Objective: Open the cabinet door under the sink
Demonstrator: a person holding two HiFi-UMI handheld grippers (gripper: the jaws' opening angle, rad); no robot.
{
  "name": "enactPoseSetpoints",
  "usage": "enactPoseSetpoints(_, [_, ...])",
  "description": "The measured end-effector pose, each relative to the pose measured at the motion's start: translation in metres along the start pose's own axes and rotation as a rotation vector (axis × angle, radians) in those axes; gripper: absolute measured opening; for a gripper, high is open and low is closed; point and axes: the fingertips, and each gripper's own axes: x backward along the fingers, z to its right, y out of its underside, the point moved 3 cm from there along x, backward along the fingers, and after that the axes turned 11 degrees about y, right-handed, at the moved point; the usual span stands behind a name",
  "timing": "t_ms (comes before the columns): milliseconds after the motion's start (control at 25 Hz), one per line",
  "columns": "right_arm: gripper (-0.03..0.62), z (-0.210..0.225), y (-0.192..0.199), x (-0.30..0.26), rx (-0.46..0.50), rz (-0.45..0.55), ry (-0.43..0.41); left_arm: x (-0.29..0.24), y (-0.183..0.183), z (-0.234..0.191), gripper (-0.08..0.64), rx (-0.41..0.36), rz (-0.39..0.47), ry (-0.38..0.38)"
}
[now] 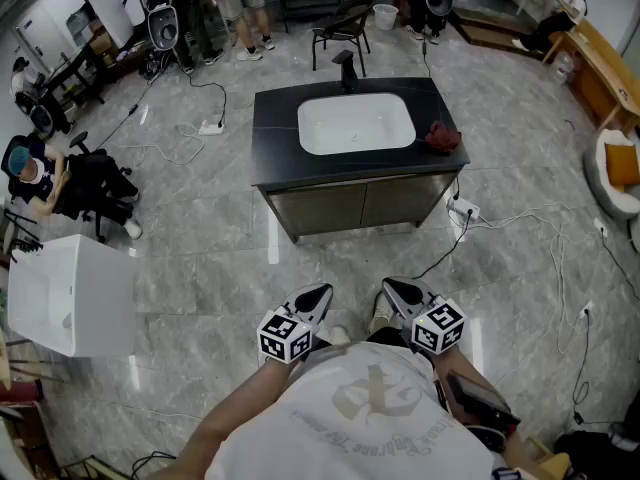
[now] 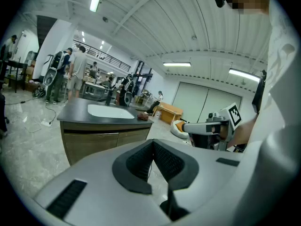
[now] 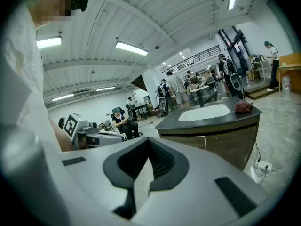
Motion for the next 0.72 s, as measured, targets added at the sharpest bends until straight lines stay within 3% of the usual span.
enactPoseSetpoints(320, [0.012,-0.002,-0.002,-0.001,0.021,0.006,0.001,0.0,0.004,-0.001,0.009,0.004,-0.006,0.007])
enactPoseSetpoints(520, [0.012,0.0,-0.008,0.005,-0.042,0.073,-0.015,-0.001,0.009,0.001,0.009,0.011,-0.008,0.008])
enactPoseSetpoints(720, [0.014,0.0,-0.011,0.004,-0.02,0.067,-0.006,0.002,0.004,-0.001,0.009,0.014,0.005,-0.003])
